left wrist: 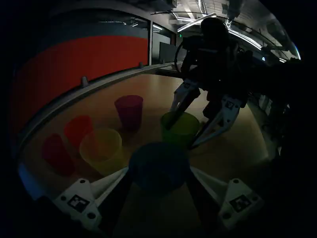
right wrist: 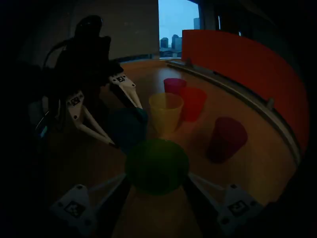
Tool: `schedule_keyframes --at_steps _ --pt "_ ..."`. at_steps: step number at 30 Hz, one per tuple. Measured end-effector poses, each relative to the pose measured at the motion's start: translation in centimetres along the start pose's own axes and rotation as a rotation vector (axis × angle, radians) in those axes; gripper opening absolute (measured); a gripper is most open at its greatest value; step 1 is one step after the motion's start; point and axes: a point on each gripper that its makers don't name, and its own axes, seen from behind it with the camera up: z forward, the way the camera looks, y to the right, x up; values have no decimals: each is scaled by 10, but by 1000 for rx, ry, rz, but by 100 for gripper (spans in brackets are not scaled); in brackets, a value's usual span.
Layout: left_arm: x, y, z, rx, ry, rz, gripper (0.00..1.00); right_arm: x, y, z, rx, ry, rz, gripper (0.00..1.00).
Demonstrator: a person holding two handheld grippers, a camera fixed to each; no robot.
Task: Pour water
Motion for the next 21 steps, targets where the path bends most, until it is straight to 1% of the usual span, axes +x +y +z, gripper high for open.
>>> schedule_keyframes --at_steps 6,10,14,18,21 --pt "0 1 -1 -8 -3 -7 86 1 -1 0 1 7 2 99" --pt "0 2 -1 -15 -5 -18 86 8 -1 -2 2 28 7 99" --pt "0 4 -3 -17 -8 -16 86 14 0 -6 4 43 13 99" --pt "0 6 -6 -11 -10 -10 86 18 -3 -10 10 46 10 99" --pt "6 4 -11 0 0 -16 86 22 -5 -13 7 49 3 99"
